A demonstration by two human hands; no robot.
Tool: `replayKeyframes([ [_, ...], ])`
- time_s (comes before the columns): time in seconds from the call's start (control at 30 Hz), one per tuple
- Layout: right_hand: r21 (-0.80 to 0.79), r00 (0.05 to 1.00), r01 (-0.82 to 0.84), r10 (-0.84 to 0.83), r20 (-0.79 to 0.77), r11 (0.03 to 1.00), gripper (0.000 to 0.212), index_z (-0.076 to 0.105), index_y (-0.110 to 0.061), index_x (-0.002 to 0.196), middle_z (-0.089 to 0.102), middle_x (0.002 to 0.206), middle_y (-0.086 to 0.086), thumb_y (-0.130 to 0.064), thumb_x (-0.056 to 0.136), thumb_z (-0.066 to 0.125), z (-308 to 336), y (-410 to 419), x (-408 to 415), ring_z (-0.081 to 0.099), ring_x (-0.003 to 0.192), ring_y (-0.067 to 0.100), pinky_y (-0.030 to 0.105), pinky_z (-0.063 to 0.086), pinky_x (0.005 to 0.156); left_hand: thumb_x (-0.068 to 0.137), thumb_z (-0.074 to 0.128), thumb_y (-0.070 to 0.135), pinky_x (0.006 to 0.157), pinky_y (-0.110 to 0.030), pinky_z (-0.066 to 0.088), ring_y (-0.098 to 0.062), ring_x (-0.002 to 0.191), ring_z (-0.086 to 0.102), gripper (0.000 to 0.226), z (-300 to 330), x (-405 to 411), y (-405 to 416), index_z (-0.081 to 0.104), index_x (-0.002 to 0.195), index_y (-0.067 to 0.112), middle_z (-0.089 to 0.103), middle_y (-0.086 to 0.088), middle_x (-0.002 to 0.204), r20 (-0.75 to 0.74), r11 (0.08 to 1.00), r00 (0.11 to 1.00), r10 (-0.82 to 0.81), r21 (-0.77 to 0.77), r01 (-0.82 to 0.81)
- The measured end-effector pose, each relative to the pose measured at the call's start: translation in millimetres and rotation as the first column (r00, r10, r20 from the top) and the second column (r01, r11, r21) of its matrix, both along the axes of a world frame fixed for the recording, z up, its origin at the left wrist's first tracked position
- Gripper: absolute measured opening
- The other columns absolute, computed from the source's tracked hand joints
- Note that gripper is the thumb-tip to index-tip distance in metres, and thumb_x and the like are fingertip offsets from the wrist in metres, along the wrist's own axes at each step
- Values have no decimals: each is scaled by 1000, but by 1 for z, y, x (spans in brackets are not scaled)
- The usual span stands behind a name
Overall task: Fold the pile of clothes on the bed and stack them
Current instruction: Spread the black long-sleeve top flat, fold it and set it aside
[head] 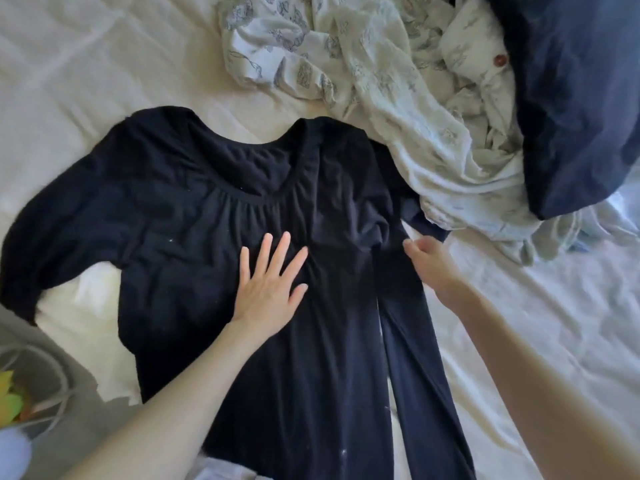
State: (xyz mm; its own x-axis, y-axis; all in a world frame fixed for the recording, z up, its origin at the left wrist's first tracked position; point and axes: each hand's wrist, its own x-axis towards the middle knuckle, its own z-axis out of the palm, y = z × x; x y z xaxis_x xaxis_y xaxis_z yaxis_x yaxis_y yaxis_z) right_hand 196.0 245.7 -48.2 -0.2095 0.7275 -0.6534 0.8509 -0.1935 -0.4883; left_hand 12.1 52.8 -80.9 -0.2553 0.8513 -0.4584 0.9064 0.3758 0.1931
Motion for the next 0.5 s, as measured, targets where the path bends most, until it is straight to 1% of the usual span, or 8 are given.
replayKeyframes([
  [0.07,108,999,35,-34,-15,994,33,38,-13,69,34,60,-2,-26,99,42,10,16,5,31,55,13,28,24,58,96,30,51,113,-54,-5,-27,144,-14,64,-1,-2,3,2,150,33,-12,-2,159,-22,999,1000,-17,-45,16],
  [0.13,295,995,92,-95,-3,951,22,43,-11,87,43,69,-8,-29,99,43,24,40,14,40,64,10,26,28,65,96,29,51,114,-53,-3,-26,144,-15,64,2,-4,5,-2,150,34,-15,-1,158,-29,996,999,-23,-81,21],
  [0.2,456,994,106,-97,-44,884,20,45,-12,87,45,71,-14,-30,96,48,43,65,21,42,65,4,17,30,59,97,29,50,114,-54,-2,-26,144,-17,65,6,-3,8,-6,149,35,-18,0,157,-30,992,999,-17,-127,13],
  [0.23,481,995,99,-77,-64,871,18,48,-13,87,48,72,-15,-29,94,50,51,75,22,44,65,3,12,32,58,97,29,49,114,-54,-2,-26,144,-18,65,8,-1,10,-7,149,35,-19,0,157,-30,988,1000,-8,-152,3],
  [0.3,465,996,76,-46,-75,882,15,55,-15,93,55,83,-12,-30,94,51,56,83,28,49,76,4,8,31,63,98,31,45,113,-55,-1,-27,143,-19,64,13,3,16,-6,149,34,-20,0,157,-16,982,1000,26,-187,-29],
  [0.33,453,996,75,-46,-74,889,19,58,-13,101,58,92,-9,-30,95,51,53,80,35,51,85,6,11,32,71,98,33,43,113,-55,0,-27,143,-19,64,16,5,18,-4,150,33,-19,0,157,-3,980,999,53,-194,-52],
  [0.4,420,993,120,-107,-53,900,29,56,-8,113,59,107,-1,-30,95,51,42,61,58,53,98,12,19,34,81,99,34,37,113,-55,2,-28,144,-18,63,20,11,21,-1,150,31,-17,-1,157,21,975,995,102,-199,-96],
  [0.5,281,969,204,-235,82,938,47,49,-6,125,55,121,8,-37,91,56,19,7,103,53,109,24,29,38,85,98,36,35,114,-55,5,-29,144,-17,64,24,18,22,0,151,28,-16,-3,158,42,967,990,136,-221,-123],
])
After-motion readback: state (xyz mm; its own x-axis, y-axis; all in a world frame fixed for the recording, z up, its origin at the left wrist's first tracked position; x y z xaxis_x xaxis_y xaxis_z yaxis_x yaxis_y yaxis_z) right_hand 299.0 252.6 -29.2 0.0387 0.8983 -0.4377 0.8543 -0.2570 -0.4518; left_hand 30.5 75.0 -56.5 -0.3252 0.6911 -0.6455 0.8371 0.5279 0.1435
